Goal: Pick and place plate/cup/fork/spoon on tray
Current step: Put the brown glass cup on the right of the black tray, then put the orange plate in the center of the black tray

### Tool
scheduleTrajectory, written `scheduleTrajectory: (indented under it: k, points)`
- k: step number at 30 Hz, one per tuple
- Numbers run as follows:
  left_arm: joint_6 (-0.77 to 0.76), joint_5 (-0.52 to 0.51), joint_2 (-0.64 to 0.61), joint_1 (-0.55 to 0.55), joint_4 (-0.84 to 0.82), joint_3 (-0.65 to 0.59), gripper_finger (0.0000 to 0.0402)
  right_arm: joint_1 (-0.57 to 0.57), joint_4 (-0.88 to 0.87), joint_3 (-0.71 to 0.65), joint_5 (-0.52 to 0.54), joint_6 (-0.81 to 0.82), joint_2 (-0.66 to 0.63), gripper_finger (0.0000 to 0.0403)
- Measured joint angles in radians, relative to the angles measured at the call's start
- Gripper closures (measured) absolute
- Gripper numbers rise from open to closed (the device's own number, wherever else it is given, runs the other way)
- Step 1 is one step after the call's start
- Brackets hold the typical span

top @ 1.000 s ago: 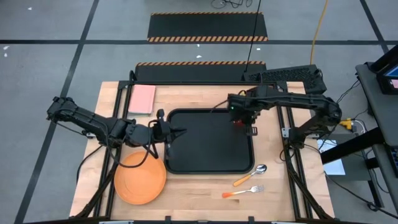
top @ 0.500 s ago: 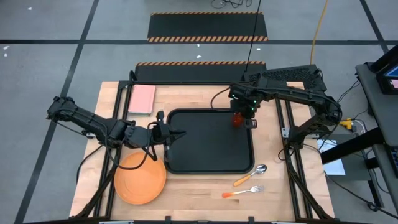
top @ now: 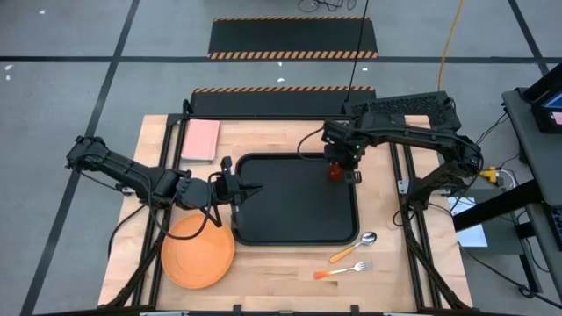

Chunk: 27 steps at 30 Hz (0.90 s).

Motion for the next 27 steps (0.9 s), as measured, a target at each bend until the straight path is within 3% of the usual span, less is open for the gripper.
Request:
scheduleTrajectory:
  k: [17,24,27]
  points:
    - [0.001,0.0,0.0,0.0,0.001,0.0,0.0371,0.005,0.041,-0.019,0.009,0.015,-0.005,0.0291]
    - [-0.001,0.0,0.0,0.0,0.008,0.0,0.0371,0.023,0.046,-0.019,0.012,0.045,-0.072,0.0261]
    - [-0.002,0.0,0.0,0.0,0.024,0.0,0.0371,0.036,0.052,-0.019,0.059,0.058,-0.112,0.0244]
